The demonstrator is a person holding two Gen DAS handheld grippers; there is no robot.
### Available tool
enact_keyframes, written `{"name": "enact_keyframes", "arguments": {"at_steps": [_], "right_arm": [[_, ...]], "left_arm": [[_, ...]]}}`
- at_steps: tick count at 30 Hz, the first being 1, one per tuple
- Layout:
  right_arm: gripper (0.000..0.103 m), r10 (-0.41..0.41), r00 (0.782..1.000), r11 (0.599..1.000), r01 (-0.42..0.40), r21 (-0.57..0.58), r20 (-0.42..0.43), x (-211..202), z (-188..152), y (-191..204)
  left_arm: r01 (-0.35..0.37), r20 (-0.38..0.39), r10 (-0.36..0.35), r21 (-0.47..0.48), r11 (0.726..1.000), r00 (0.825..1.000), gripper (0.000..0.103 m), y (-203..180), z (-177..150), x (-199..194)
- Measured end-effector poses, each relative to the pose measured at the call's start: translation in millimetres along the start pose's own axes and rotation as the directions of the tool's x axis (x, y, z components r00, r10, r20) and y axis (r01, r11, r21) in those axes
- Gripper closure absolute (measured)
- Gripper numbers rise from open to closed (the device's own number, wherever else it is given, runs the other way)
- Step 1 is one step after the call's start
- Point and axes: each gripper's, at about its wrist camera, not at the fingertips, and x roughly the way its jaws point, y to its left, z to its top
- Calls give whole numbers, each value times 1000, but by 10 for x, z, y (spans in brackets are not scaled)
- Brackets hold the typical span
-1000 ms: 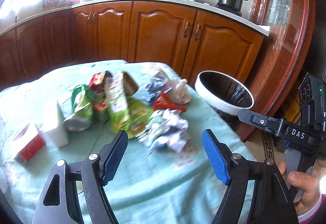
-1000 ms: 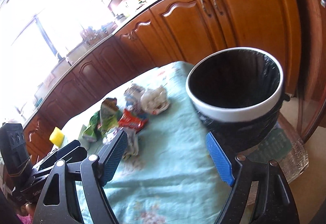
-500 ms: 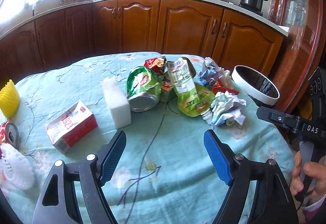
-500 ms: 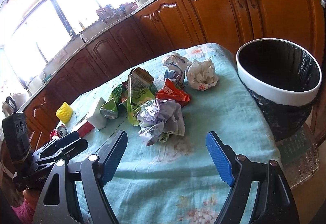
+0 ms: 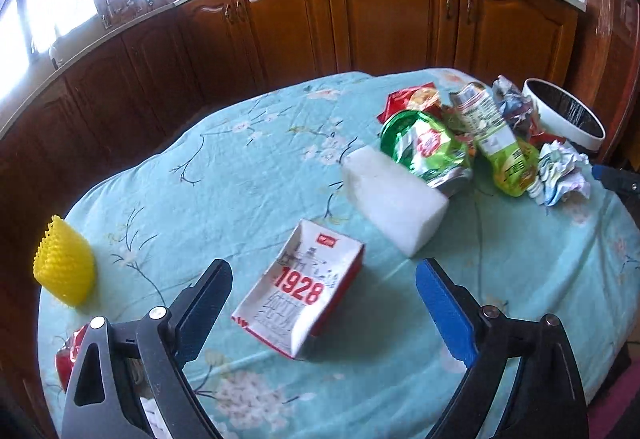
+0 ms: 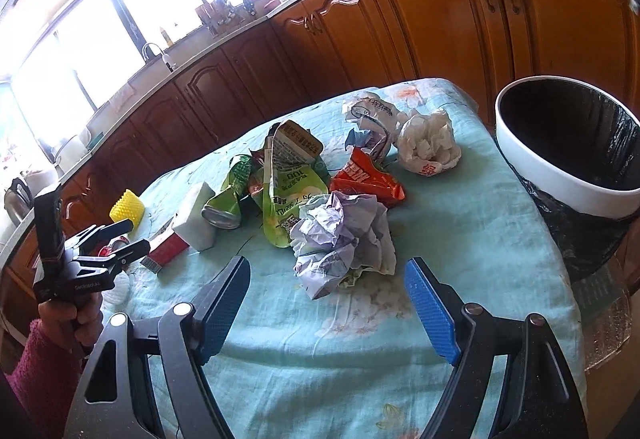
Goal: Collect trash
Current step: 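Grasp the white milk carton with the left tool while the right tool grasps crumpled paper, then carry the carton and paper over the trash bin and open both tools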
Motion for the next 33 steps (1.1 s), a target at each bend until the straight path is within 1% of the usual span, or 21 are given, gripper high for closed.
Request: {"name": "enact_keyframes", "arguments": {"at_steps": [2,4,6,7,8,9,10,12,13,15,16,17,18,19,22,24,26,28,30,33], "right_arm": [[22,1,1000,1000,-1,1,-4,27,11,4],[22,-2,1000,1000,2,-1,-8,56,20,1],[22,-7,1000,1000,7,-4,-14,97,31,-10],[22,-14,1000,1000,14,-5,-16,122,39,-19],[22,-22,1000,1000,22,-6,-19,150,44,-28],[22,-31,999,999,31,-8,-22,178,53,-36],[22,-42,999,999,42,-10,-27,211,62,-44],[23,-54,998,998,53,-14,-33,265,76,-62],[26,-62,997,998,61,-17,-35,289,80,-66],[44,-72,997,997,71,-23,-39,327,77,-71],[65,-71,996,997,70,-23,-46,340,72,-76],[74,-68,997,997,68,-21,-41,325,66,-80],[76,-67,997,998,66,-25,-30,298,63,-68],[87,-64,998,997,63,-32,-26,264,58,-55],[90,-41,999,998,40,-42,-13,145,39,-41],[92,-34,999,998,34,-54,1,63,27,-31],[93,-21,1000,998,21,-55,9,-19,16,-42],[93,-17,1000,999,18,-50,18,-98,6,-65],[93,-16,999,999,17,-44,29,-177,2,-100],[93,-20,999,999,21,-28,47,-291,16,-168]], "left_arm": [[11,-38,-11,6,1000,999,9,110,0,111],[-5,-74,5,-5,1000,997,9,170,-1,212],[2,-86,-2,-7,1000,996,9,192,0,299],[-9,-94,9,-2,1000,996,10,183,-11,329],[-20,-107,21,6,1000,994,13,160,-8,381],[-21,-118,22,11,1000,993,22,122,-12,423],[-13,-131,14,11,1000,991,28,102,-21,449],[-1,-151,3,10,1000,989,49,-23,-23,478],[12,-154,-12,1,1000,988,51,-48,-25,478],[20,-148,-22,-19,1000,989,54,-127,-35,414],[29,-139,-34,-36,999,990,54,-169,-42,370],[47,-126,-54,-54,997,991,55,-208,-35,319],[62,-110,-70,-70,996,991,56,-243,-40,256],[75,-91,-83,-85,994,992,56,-295,-45,194],[148,-29,-153,-119,982,988,56,-502,-60,-22],[173,10,-173,-110,979,985,56,-676,-50,-134],[218,46,-214,-117,969,976,56,-824,-29,-209],[247,77,-238,-123,961,968,57,-976,-16,-247],[259,104,-247,-123,958,963,57,-1116,29,-248],[302,115,-288,-133,944,951,57,-1290,80,-153]]}}
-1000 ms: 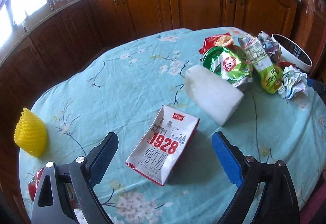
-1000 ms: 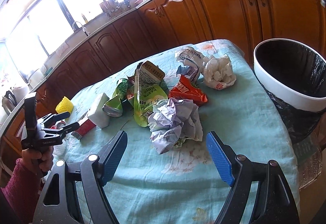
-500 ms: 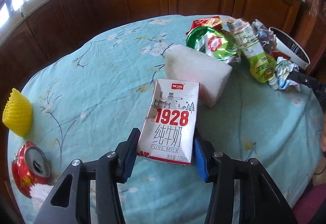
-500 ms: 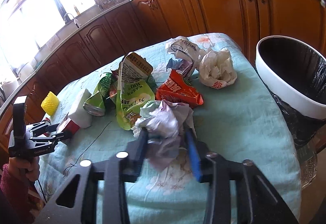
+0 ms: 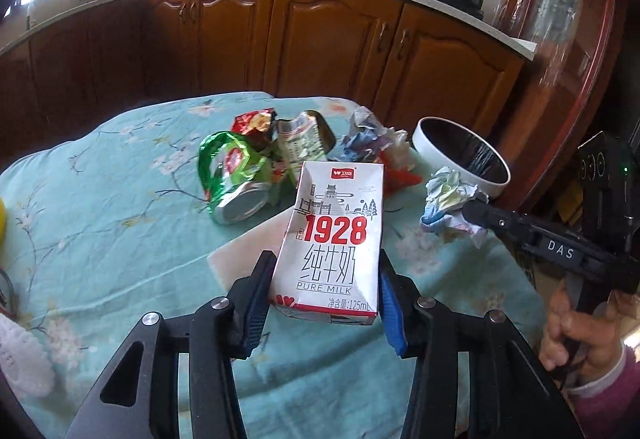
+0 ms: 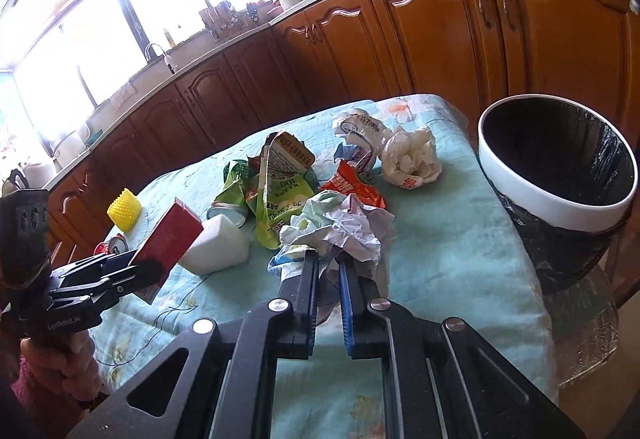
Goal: Collect trash
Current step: 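Carry the carton and paper over the trash bin and open both tools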
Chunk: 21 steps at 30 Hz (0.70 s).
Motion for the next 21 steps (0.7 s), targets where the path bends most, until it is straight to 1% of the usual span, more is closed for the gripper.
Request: {"name": "enact_keyframes", "arguments": {"at_steps": [3,4,5,10,16,21], "right_arm": [[93,-13,1000,1000,13,21,21,-110,27,-101],[93,-15,999,999,14,32,28,-143,36,-137],[93,-17,999,999,15,42,35,-182,46,-180],[93,-43,997,996,38,75,69,-356,87,-364],[93,-79,993,992,70,105,85,-492,132,-600],[93,-102,989,987,88,133,103,-591,178,-800]], "left_arm": [[32,-8,-32,4,999,999,57,-132,53,145],[37,-7,-37,7,999,999,57,-175,78,195],[42,-8,-42,11,999,999,57,-122,134,205],[56,-9,-56,14,998,998,57,-241,269,383],[68,-8,-67,43,997,998,57,-534,399,587],[93,-12,-92,67,993,996,57,-742,489,754]]}}
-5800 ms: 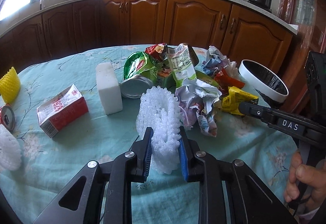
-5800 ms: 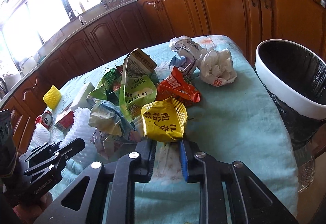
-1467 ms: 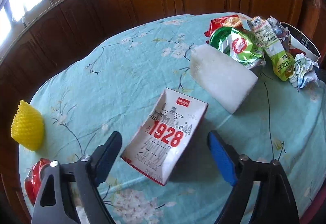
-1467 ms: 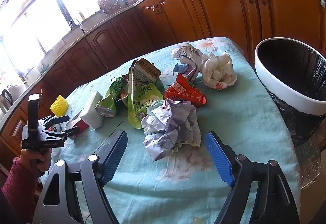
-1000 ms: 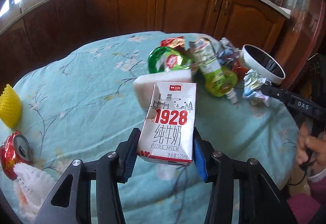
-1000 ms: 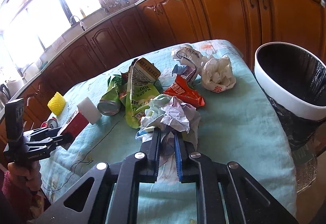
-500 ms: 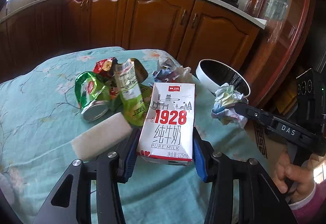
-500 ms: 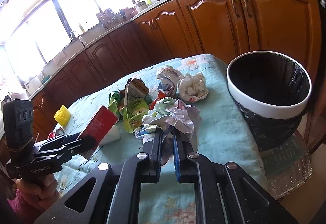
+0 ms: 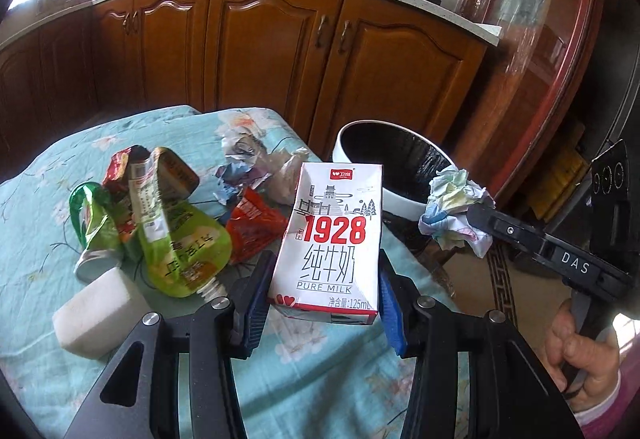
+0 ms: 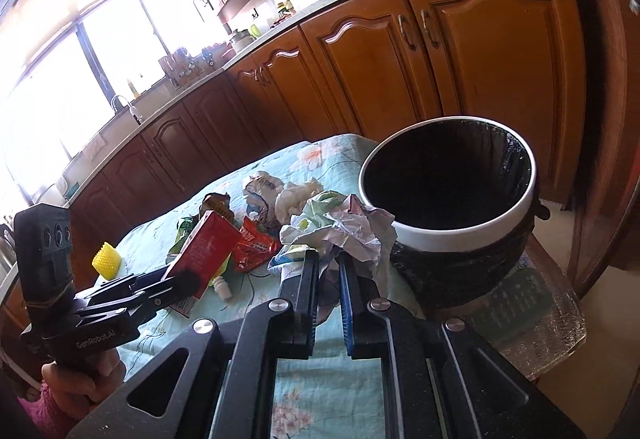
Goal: Collect trash
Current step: 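Carry the carton and paper over the trash bin and open both tools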
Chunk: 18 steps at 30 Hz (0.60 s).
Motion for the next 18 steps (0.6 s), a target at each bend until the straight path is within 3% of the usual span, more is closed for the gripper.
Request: {"name": "enact_keyframes", "arguments": {"at_steps": [18], "right_arm": [[93,-97,995,994,96,50,32,84,442,-652]], "left_arm": [[53,-33,-51,77,996,998,57,-422,542,765]]}}
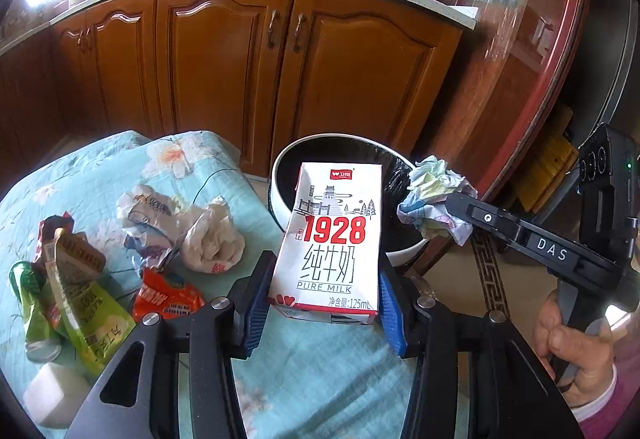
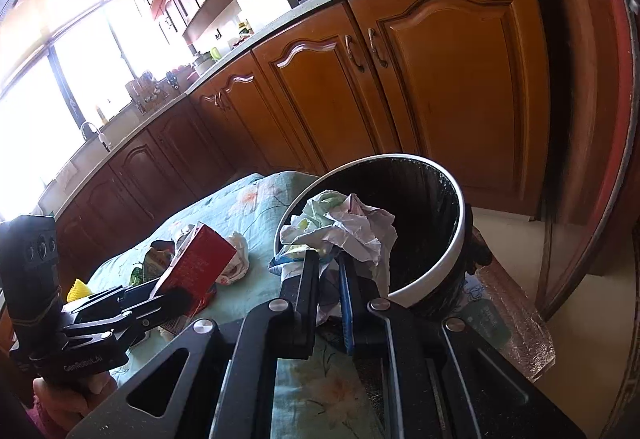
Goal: Collect trash
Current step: 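Carry the carton and paper over the trash bin and open both tools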
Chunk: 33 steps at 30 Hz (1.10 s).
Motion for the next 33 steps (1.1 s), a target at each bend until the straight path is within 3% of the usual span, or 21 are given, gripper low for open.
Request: {"name": "enact_keyframes", "arguments": {"at_steps": [13,27,29,30,33], "right_arm": [[93,-35,999,999,35,-19,-41,290,280,-227],[92,-82,988,996,77,-49,-130,628,366,-392],[88,-86,986,995,79,-54,-139,676,380,-391],[88,-88,986,995,81,-56,-140,686,385,-396],[75,-85,986,996,79,-45,-141,694,415,-408]], "left_arm": [[-20,-63,21,10,1000,998,57,-104,431,702],[-40,-136,40,7,999,990,56,-187,661,1276],[-33,-139,33,5,999,990,55,-193,696,1318],[-31,-140,31,4,1000,990,50,-200,705,1331],[-35,-123,36,3,999,992,45,-211,705,1294]]}}
